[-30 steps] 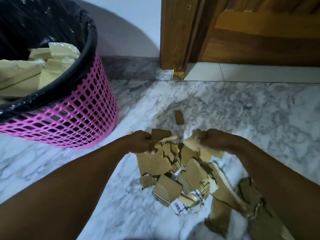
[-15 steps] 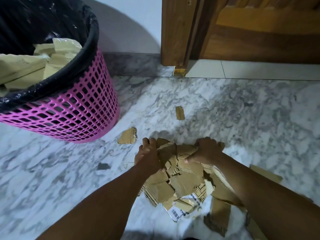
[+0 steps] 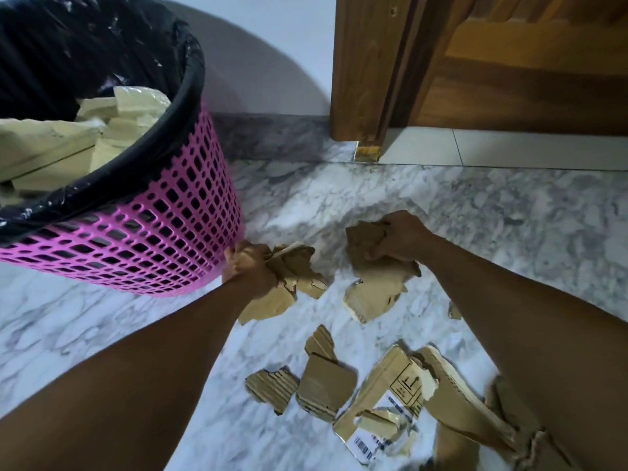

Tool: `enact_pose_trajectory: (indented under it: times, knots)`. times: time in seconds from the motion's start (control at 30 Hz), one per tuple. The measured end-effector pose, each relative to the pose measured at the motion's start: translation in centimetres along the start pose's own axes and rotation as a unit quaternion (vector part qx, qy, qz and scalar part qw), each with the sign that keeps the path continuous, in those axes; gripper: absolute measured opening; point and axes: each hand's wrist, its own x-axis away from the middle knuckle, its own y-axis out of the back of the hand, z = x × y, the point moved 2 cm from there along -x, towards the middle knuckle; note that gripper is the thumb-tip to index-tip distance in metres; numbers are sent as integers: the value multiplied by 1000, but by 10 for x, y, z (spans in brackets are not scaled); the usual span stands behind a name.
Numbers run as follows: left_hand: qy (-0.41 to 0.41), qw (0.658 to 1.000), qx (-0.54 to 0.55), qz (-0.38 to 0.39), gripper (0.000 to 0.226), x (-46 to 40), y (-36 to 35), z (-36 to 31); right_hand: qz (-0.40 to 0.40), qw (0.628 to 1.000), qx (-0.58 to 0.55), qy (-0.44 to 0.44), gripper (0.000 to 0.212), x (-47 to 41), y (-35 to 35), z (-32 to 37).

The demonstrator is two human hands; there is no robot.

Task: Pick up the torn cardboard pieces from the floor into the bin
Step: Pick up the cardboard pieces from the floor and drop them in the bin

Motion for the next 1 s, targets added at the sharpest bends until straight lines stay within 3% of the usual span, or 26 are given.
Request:
enact_pose_trajectory:
  times: [0.13, 0.37, 0.5, 0.63, 0.73, 0.93, 1.0]
  knots:
    - [6, 999, -29, 23, 64, 14, -11, -3, 32, 998, 46, 5, 73, -18, -8, 15]
    - [-2, 1000, 19, -7, 52, 20, -13, -5, 74, 995, 73, -8, 80, -31, -12, 19]
    - [13, 993, 114, 38, 61, 17, -11, -4, 76, 997, 14, -20, 70, -25, -19, 20]
    - [1, 982, 167, 89, 51, 21, -2, -8, 83, 994, -62, -26, 71, -12, -22, 23]
    - [-10, 982, 157, 104, 46, 28, 12, -14, 102, 986, -124, -48, 53, 4, -11, 20]
    - [-26, 955, 239, 174, 62, 46, 77, -42, 97, 970, -212, -61, 38, 44, 53, 39]
    - [-44, 959, 226, 166, 71, 52, 110, -59, 79, 972, -217, -53, 38, 60, 87, 54]
